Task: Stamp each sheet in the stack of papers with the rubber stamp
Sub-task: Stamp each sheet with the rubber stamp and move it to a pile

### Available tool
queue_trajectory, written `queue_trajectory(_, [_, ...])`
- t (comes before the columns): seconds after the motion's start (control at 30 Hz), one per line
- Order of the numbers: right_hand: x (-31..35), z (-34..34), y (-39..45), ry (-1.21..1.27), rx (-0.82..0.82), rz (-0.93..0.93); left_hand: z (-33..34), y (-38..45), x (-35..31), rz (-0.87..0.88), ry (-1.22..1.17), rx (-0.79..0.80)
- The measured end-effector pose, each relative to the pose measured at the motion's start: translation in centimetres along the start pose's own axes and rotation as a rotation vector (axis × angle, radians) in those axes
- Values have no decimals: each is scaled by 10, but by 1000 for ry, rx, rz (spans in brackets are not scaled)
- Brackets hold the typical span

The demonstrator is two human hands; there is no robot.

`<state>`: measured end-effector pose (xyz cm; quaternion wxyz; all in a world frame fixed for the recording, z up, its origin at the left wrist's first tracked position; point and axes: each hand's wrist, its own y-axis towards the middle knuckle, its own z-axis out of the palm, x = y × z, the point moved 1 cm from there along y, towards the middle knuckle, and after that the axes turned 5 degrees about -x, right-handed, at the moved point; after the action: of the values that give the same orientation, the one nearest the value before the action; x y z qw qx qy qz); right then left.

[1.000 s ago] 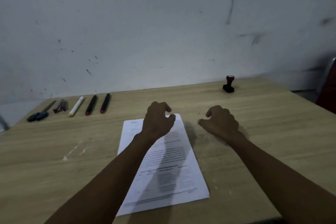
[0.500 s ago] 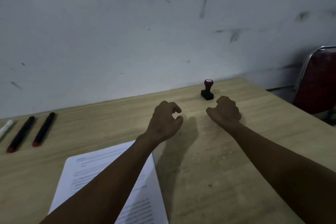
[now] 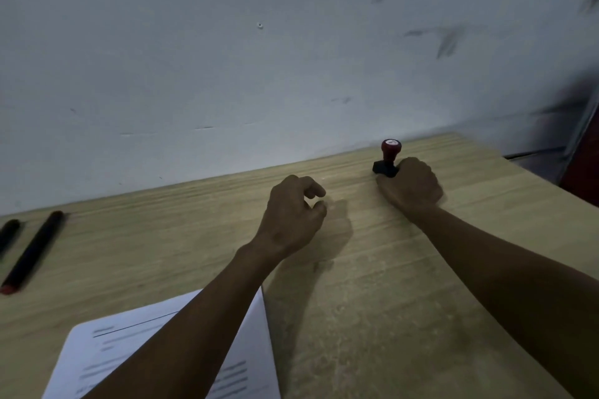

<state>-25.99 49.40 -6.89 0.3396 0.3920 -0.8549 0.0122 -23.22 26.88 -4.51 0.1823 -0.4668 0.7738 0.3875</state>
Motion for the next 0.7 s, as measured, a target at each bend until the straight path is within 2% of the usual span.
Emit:
queue_trajectory(0.3, [-2, -19, -37, 74, 57, -12, -11, -21, -10, -34, -83, -30])
queue_trajectory(0.53, [22, -76, -125, 197, 133, -118, -36, -68, -35, -90, -118, 19])
queue_trajectory(0.7, [31, -109, -192, 250, 202, -203, -54, -111, -51, -156, -263, 3])
